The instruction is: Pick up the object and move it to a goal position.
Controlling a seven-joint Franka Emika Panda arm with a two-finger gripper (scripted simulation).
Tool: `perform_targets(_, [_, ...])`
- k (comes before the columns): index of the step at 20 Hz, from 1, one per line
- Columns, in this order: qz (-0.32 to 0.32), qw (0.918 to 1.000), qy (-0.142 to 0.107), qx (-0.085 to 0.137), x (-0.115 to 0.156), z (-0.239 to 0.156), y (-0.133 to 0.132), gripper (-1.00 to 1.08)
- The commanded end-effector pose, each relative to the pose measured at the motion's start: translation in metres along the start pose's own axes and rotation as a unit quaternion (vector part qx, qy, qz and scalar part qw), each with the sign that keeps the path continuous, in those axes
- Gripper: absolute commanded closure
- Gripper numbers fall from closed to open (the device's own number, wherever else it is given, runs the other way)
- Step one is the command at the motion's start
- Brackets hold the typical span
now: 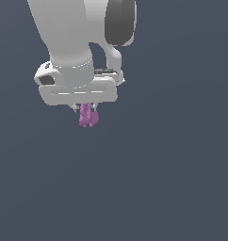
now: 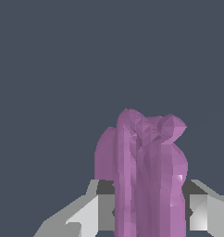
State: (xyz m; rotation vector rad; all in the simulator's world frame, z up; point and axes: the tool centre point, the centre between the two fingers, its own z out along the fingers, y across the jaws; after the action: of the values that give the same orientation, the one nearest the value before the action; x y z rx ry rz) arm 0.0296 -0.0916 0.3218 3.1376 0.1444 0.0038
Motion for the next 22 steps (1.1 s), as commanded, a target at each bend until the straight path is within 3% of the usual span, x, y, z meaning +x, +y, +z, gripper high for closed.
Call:
perform_targets(1, [0.0, 1.0, -0.001, 0.0, 0.002, -0.026, 0.0, 1.08])
perform_targets(11, [0.0, 1.0, -0.001, 0.0, 0.013, -0.107, 0.002, 1.08])
perform_targets(22, [0.0, 1.0, -0.001, 0.0, 0.022, -0.161, 0.004, 1.08])
